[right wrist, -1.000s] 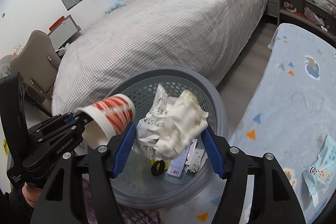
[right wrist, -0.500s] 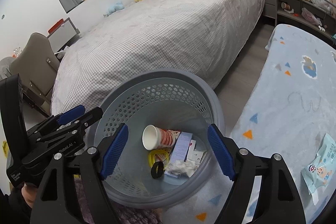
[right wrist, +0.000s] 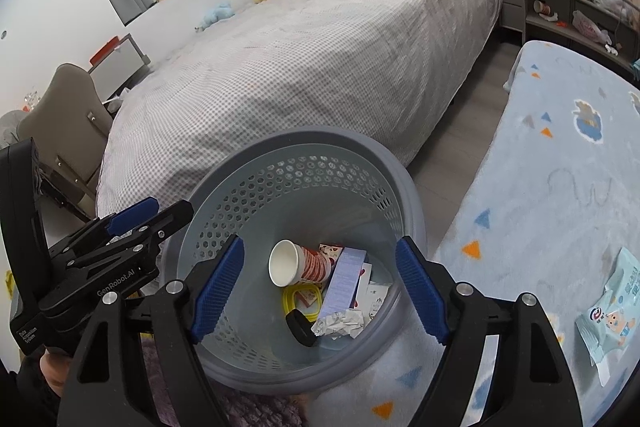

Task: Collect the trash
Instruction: 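Move both open grippers back over the bed cover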

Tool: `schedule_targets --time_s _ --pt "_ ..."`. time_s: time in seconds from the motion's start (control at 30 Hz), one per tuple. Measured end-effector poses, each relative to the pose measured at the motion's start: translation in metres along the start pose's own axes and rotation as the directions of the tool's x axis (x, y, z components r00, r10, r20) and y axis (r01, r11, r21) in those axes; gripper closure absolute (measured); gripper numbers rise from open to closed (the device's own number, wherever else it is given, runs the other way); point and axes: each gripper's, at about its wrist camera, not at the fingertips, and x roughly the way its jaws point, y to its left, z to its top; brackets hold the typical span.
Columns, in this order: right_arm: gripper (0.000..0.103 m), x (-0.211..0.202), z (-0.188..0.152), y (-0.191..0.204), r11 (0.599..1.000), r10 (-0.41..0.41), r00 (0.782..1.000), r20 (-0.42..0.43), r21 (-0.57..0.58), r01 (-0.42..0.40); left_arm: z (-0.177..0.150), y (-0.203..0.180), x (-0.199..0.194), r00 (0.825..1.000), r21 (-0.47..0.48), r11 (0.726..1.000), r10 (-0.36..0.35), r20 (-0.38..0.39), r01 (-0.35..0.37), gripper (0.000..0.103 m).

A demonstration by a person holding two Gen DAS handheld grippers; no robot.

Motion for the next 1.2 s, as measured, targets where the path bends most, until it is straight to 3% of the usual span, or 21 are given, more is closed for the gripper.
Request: schedule_targets --time_s 0.47,0.8,0.97,1.2 --pt "0.019 -0.015 -0.013 -0.015 0.999 -0.027 1.0 0.009 0.048 0.027 -0.002 -0.004 -0.006 1.0 0.006 1.0 0.001 0.014 -0.001 0.038" --pt "0.014 -0.054 -0.047 -0.049 0.989 -0.111 0.994 0.011 0.102 0.109 -0.009 -0.037 -0.017 0.999 0.123 0.992 -0.036 0.024 0.032 0.037" --pt "0.012 -0.086 -0.066 -0.082 0.973 -0.171 0.985 0.024 0.161 0.165 -0.018 -0.068 -0.022 0.996 0.168 0.982 -0.091 -0.002 0.091 0.037" --pt "0.012 -0.13 -0.092 -0.134 0.932 -0.265 0.963 0.044 0.267 0.244 -0.029 -0.134 -0.035 0.975 0.227 0.948 -0.222 -0.034 0.223 0.037"
